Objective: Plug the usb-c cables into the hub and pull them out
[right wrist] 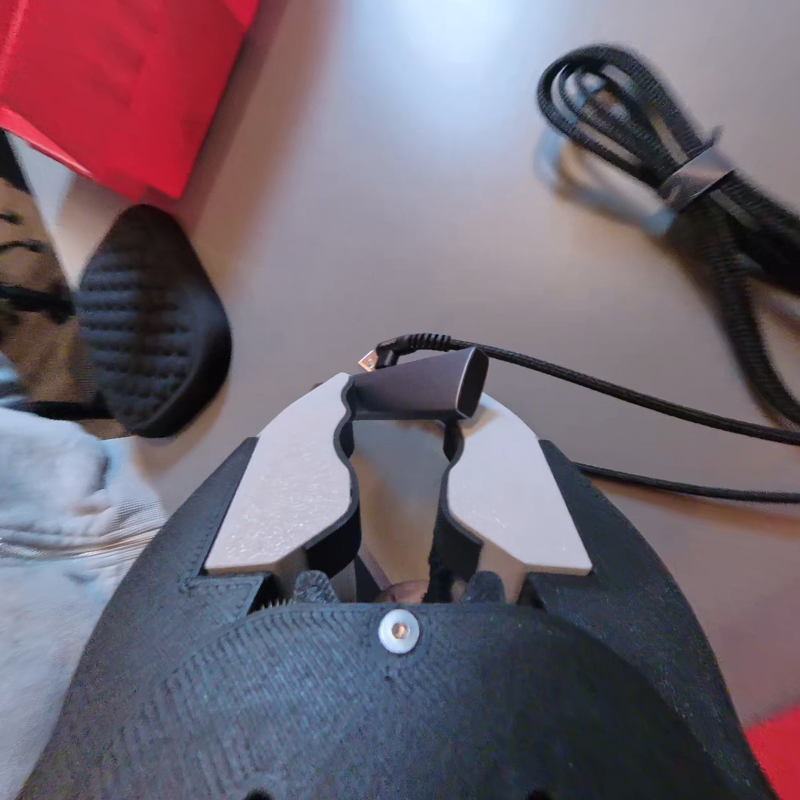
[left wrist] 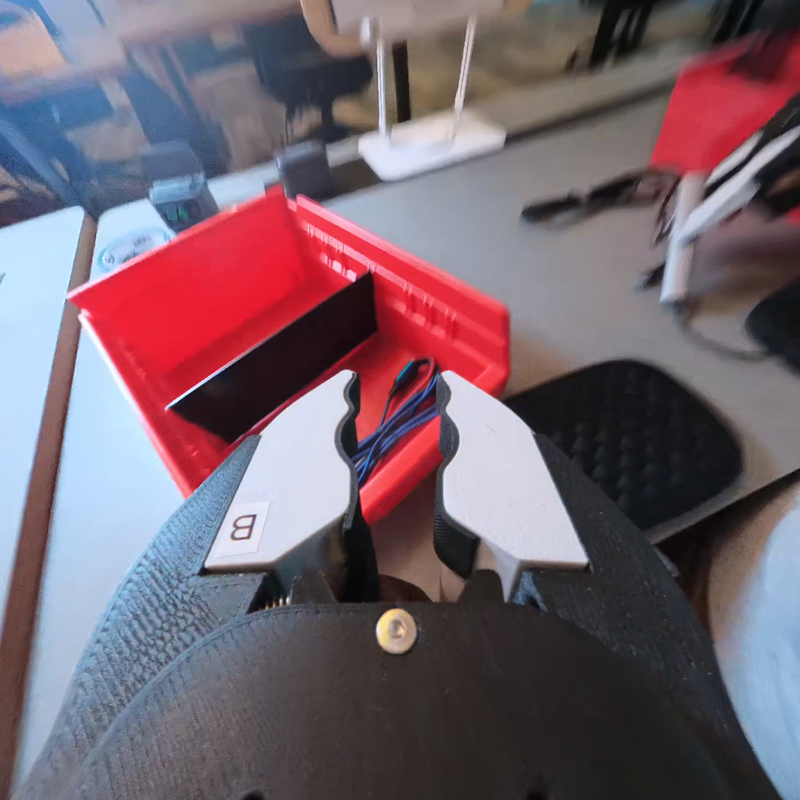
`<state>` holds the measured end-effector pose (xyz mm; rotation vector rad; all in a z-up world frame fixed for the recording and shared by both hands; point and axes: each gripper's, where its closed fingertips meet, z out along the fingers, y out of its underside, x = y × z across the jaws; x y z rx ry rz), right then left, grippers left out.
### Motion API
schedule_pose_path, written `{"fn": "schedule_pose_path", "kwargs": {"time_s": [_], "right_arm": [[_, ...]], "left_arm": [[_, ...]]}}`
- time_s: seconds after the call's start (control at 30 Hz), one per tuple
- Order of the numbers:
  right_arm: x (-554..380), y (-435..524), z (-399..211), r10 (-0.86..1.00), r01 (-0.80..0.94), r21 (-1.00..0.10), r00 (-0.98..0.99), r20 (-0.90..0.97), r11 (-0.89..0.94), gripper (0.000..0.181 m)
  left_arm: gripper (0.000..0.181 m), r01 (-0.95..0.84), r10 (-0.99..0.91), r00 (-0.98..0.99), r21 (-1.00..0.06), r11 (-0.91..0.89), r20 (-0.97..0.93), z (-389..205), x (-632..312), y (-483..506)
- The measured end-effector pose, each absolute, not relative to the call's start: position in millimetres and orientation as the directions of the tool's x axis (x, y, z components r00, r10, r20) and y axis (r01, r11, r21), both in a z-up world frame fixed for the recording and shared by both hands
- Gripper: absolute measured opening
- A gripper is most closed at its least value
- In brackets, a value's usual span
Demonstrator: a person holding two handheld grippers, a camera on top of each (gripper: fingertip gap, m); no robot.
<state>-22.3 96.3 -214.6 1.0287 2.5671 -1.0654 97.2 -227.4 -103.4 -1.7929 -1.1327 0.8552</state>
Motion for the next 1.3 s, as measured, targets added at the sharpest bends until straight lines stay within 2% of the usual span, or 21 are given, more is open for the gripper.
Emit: {"fn": "schedule_pose_path", "kwargs": {"time_s": [0.13, 0.23, 0.37, 0.47, 0.6, 0.67, 0.7, 0.83, 0.9, 1.03, 1.1, 1.17, 1.23, 1.3], "right_arm": [[-35, 112, -193, 0.603, 0.525, -0.65, -0.788, -0.126, 0.55, 0.065], [-33, 115, -162, 0.611, 0.42, -0.744, -0.791, -0.019, 0.52, 0.074], [-18, 111, -126, 0.597, 0.388, -0.852, -0.794, -0.115, 0.352, 0.073], [-3, 113, -110, 0.559, 0.406, -0.887, -0.798, -0.226, 0.221, 0.069], [7, 124, -101, 0.548, 0.423, -0.901, -0.779, -0.305, 0.1, 0.064], [9, 131, -100, 0.557, 0.426, -0.903, -0.764, -0.325, 0.058, 0.062], [9, 134, -101, 0.56, 0.429, -0.902, -0.758, -0.334, 0.044, 0.061], [8, 145, -103, 0.591, 0.43, -0.903, -0.729, -0.345, 0.003, 0.057], [9, 147, -99, 0.588, 0.421, -0.907, -0.728, -0.353, -0.024, 0.053], [11, 145, -87, 0.572, 0.391, -0.918, -0.739, -0.355, -0.064, 0.049], [14, 143, -81, 0.565, 0.363, -0.928, -0.751, -0.342, -0.079, 0.048], [20, 136, -74, 0.528, 0.334, -0.938, -0.782, -0.333, -0.097, 0.048], [29, 128, -64, 0.473, 0.306, -0.944, -0.818, -0.328, -0.125, 0.048], [38, 119, -56, 0.419, 0.28, -0.949, -0.851, -0.316, -0.147, 0.048]], "left_arm": [[0.034, 0.53, 0.859, 0.501, -0.748, -0.4, -0.104, -133, 92, -229], [0.039, 0.599, 0.782, 0.621, -0.612, -0.516, -0.052, -152, 83, -225], [0.04, 0.662, 0.724, 0.689, -0.376, -0.648, -0.035, -183, 61, -237], [0.041, 0.661, 0.662, 0.745, -0.21, -0.72, 0.078, -208, 64, -237], [0.04, 0.65, 0.641, 0.76, -0.108, -0.752, 0.108, -232, 58, -241], [0.033, 0.655, 0.647, 0.754, -0.052, -0.754, 0.114, -245, 59, -246], [0.029, 0.642, 0.635, 0.766, -0.089, -0.761, 0.1, -244, 54, -242], [0.023, 0.593, 0.596, 0.803, -0.099, -0.799, -0.008, -234, 54, -248], [0.023, 0.619, 0.655, 0.745, -0.234, -0.749, -0.126, -206, 36, -252], [0.021, 0.559, 0.803, 0.558, -0.621, -0.549, -0.208, -126, 11, -253], [0.021, 0.415, 0.862, 0.46, -0.807, -0.421, -0.213, -80, 7, -251], [0.021, 0.202, 0.895, 0.416, -0.943, -0.264, -0.162, -34, 16, -240], [0.022, -0.031, 0.9, 0.42, -0.993, -0.11, -0.113, 5, 39, -224], [0.021, -0.219, 0.873, 0.486, -0.973, 0.068, -0.048, 32, 67, -201]]}}
